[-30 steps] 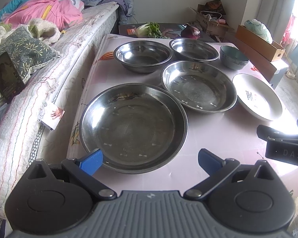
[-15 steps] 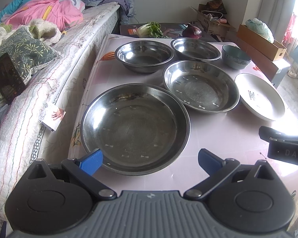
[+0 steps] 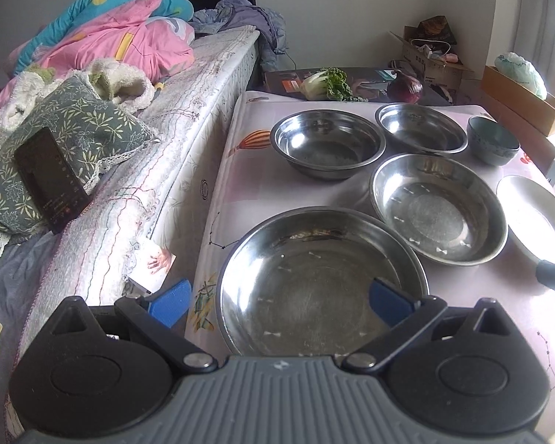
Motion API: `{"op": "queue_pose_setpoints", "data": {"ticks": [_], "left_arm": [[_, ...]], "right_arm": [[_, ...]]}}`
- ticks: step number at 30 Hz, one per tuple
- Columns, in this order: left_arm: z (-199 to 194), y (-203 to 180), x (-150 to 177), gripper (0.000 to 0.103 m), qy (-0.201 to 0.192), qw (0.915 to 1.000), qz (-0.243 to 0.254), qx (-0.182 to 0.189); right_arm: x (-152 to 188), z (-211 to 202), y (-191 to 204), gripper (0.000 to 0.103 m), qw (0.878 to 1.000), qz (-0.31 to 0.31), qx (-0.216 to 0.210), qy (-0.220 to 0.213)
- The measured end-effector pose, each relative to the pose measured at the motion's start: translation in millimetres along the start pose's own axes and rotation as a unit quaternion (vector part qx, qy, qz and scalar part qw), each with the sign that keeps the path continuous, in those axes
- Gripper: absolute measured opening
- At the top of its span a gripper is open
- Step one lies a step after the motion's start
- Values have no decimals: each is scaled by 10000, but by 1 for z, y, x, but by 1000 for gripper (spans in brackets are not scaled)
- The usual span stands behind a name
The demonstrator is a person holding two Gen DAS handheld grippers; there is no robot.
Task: Organize plates and bowls
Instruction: 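Reach both tools to a small steel bowl and close on its rim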
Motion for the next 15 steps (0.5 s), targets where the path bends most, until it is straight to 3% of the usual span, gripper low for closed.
{"op": "queue_pose_setpoints", "data": {"ticks": [3,8,15], "left_arm": [[13,10,-14,103,-33,9999,-22,-118],[38,26,-44,103,-175,9996,-97,-212],[80,34,-102,103,-449,9988,-133,150]], "right_arm": [[-22,9,6,102,9994,-174,-145,-272],[-68,36,15,102,9958,50,-749,-533],[-138,105,36,101,9854,350,-1629,-351]]}}
Point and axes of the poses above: each gripper's, at about its wrist camera, not at the fingertips, and z roughly the way its jaws point, y to its left, x to its underside, the point moved 7 cm from there along z, roughly the way its jaws point, and after that the axes turned 3 degrees about -y, right-handed, at the moved point
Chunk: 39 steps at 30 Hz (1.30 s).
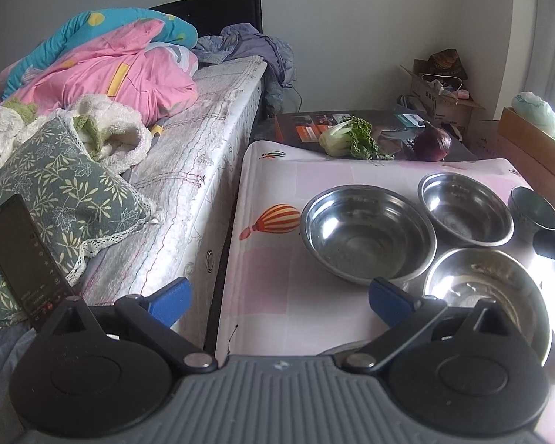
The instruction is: Organize plates and bowls
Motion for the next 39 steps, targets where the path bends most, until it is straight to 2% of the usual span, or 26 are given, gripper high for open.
{"op": "queue_pose_setpoints", "data": {"ticks": [2,6,10,13,14,15,20,24,28,33,39], "left_arm": [[18,0,-12,102,-53,10000,-17,43],[59,0,-30,97,61,9999,55,122],[101,-3,-40,94,318,9991,48,262],[124,-8,-41,87,561,9979,137,299],[131,-10,-40,82,649,9973,168,306],[135,-13,-39,78,710,9967,201,326],[153,-18,-34,71,1015,9942,288,212],[161,-20,-28,55,1181,9924,299,167],[166,-19,-26,40,1296,9912,230,131],[166,-22,-25,25,1280,9913,287,125],[165,-27,-25,23,1270,9912,362,86]], "right_arm": [[-11,29,1,100,9997,62,-152,180],[-17,79,5,89,9973,223,-355,606],[-4,126,5,70,9931,348,-380,1052],[5,150,3,61,9909,337,-308,1268],[8,155,3,57,9901,346,-295,1325],[10,159,3,56,9896,347,-286,1365],[19,173,2,46,9866,388,-340,1546],[22,182,3,40,9853,363,-293,1645],[21,187,3,29,9844,374,-299,1691],[20,190,4,26,9842,399,-299,1697],[21,191,9,25,9845,314,-298,1702]]}}
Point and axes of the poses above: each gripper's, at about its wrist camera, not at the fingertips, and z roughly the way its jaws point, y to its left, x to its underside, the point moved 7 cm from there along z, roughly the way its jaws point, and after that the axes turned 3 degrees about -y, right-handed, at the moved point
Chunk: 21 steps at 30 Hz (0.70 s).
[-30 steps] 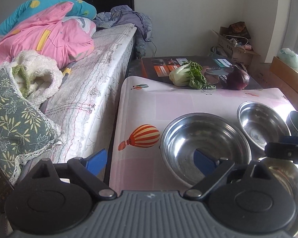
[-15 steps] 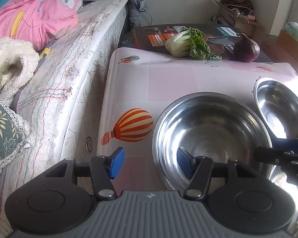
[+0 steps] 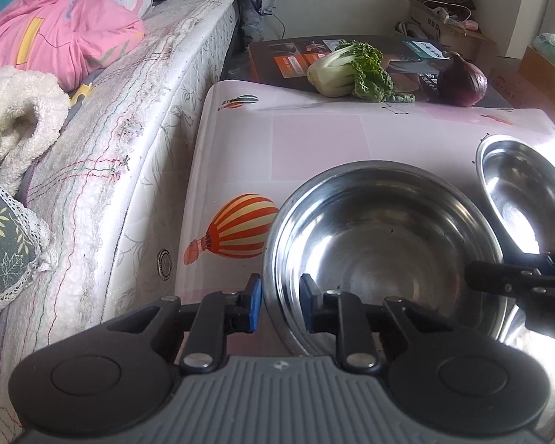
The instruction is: Organize plates and bowls
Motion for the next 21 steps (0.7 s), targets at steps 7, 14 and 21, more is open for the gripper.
{"op": "queue_pose_setpoints", "data": {"ticks": [7,14,21], "left_arm": [[-4,2,0,22,-36,10000,-19,24],[-8,4,0,22,-62,10000,-9,-10],[-14,5,0,22,-136,9999,1,-7]], "right_arm": [[0,-1,1,25,10000,-24,-9,8],[-1,-7,6,25,9999,-90,-36,-52],[-4,-13,10,25,9997,-189,-77,-126]]}}
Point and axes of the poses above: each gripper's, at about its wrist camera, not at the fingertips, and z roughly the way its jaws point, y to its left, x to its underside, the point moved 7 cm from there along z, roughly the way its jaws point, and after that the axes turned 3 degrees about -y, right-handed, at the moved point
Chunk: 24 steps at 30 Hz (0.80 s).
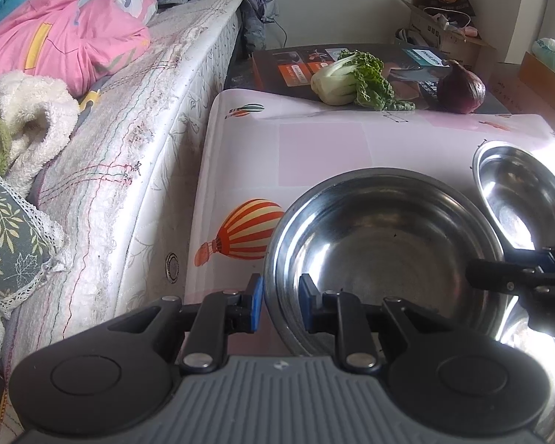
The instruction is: Organize plates and bowls
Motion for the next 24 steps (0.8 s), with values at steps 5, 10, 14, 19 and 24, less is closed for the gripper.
{"op": "queue_pose_setpoints", "data": {"ticks": [5,10,14,19,24], "left_arm": [[-2,-2,2,22,-25,10000,53,30],[-2,4,1,22,-55,9999,-74,60],[0,12,1,22,-30,9998,-182,71],[4,18,2,22,129,9991,-346,209],[7,18,4,14,246,9980,-472,335]], "right_arm": [[0,1,-1,25,10000,-79,47,-7],[2,9,-7,25,9999,-5,86,84],[3,13,-9,24,9999,39,81,104],[2,15,-8,21,9999,13,87,88],[-1,15,-4,18,9999,-68,129,54]]}}
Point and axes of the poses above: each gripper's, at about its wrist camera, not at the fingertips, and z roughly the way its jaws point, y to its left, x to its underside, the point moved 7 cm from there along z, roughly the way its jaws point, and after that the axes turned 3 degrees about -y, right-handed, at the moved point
